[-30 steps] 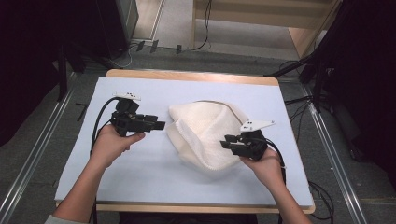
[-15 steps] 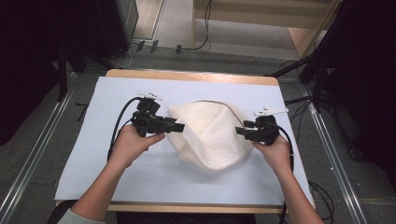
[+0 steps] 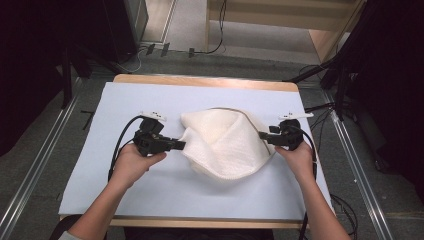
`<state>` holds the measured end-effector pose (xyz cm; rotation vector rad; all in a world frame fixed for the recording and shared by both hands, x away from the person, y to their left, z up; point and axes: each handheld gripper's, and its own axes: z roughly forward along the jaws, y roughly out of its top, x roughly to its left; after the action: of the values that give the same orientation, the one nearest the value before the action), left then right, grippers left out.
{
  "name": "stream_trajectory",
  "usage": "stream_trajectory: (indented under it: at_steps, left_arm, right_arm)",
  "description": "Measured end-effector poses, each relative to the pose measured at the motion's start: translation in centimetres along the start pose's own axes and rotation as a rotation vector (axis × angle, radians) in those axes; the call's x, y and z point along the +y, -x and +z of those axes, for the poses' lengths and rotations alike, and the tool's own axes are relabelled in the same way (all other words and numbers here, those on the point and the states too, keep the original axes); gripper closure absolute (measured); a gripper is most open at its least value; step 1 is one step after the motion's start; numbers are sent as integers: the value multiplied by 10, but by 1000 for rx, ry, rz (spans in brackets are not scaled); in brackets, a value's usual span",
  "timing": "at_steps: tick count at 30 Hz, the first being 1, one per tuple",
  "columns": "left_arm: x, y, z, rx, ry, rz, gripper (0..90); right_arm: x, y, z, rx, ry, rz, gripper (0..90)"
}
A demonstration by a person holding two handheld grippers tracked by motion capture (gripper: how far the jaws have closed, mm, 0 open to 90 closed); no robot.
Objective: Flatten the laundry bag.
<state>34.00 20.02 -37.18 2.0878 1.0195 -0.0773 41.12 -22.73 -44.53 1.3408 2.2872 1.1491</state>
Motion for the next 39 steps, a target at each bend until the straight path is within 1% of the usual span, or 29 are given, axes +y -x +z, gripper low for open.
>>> stream_trajectory:
  at_steps: [1,2,5,6,7,8,10,11,12,13,15,16,17,20,22,23,24,26,28,29,31,32,33,34,35,36,37,38,39]
  left_arm:
    - [-3,-2,1,5,1,-7,852]
    - [-6,-4,1,6,-6,-10,852]
    - [-12,-8,2,9,-7,-16,852]
    - [-13,-8,2,13,-8,-15,852]
    - [-14,-8,2,14,-11,-11,852]
    - [-16,-7,1,27,-11,-7,852]
    - [-19,-9,0,31,-12,-9,853]
    - [-20,-9,0,31,-8,-15,853]
    - [-20,-9,0,31,-8,-15,853]
    - [-22,-10,1,32,-10,-19,853]
    - [-24,-11,1,36,-14,-22,853]
    - [-25,-11,0,36,-13,-27,853]
    - [-25,-11,0,36,-13,-27,853]
    - [-27,-13,-2,42,-3,-32,853]
    - [-29,-17,-3,48,1,-43,853]
    - [-30,-19,-4,51,4,-47,853]
    - [-30,-21,-5,53,2,-52,853]
    - [-32,-25,-8,56,9,-67,854]
    - [-33,-28,-10,65,20,-75,855]
    - [-33,-29,-12,66,22,-76,856]
    - [-33,-33,-14,76,31,-84,857]
    - [-33,-35,-16,85,29,-82,858]
    - [-33,-39,-18,90,35,-91,859]
    - [-34,-41,-19,90,39,-98,859]
    - [-34,-46,-23,103,44,-106,860]
    - [-34,-46,-23,103,44,-106,861]
    - [-35,-49,-25,119,52,-109,861]
    - [-35,-52,-29,132,62,-116,862]
    - [-36,-56,-33,141,75,-120,863]
  right_arm:
    - [0,3,4,-7,-4,12,396]
    - [-1,9,10,-1,-26,28,382]
    - [-1,10,14,-2,-37,18,410]
    - [-1,12,14,13,-20,6,428]
    - [0,14,12,26,-9,9,438]
    - [1,16,8,39,8,10,460]
    - [4,20,2,60,6,12,456]
    - [5,22,-2,78,27,16,462]
    - [6,23,-4,54,34,23,466]
    - [6,24,-4,17,25,24,466]
    - [5,23,4,-24,-19,14,454]
    - [4,23,10,-24,-43,5,440]
    - [4,23,10,-24,-43,5,440]
    - [0,22,30,-21,-105,-10,387]
    - [0,22,34,-12,-111,-12,374]
    - [-1,21,37,-9,-106,-9,368]
    - [0,21,38,-15,-98,-19,372]
    - [-1,17,39,-27,-99,-29,433]
    - [-1,12,39,-54,-103,-73,543]
    - [-1,7,38,-22,-114,-68,688]
    - [-1,4,39,-35,-115,-75,708]
    - [0,1,39,-40,-120,-92,809]
    - [0,-2,38,-15,-136,-83,865]
    - [0,-2,38,-15,-136,-83,865]
    - [2,-2,37,-1,-147,-73,891]
    - [3,-2,36,4,-155,-56,896]
    - [3,-2,36,4,-155,-56,896]
    - [3,-2,34,10,-152,-55,898]
    - [5,-2,27,-2,-128,-46,898]
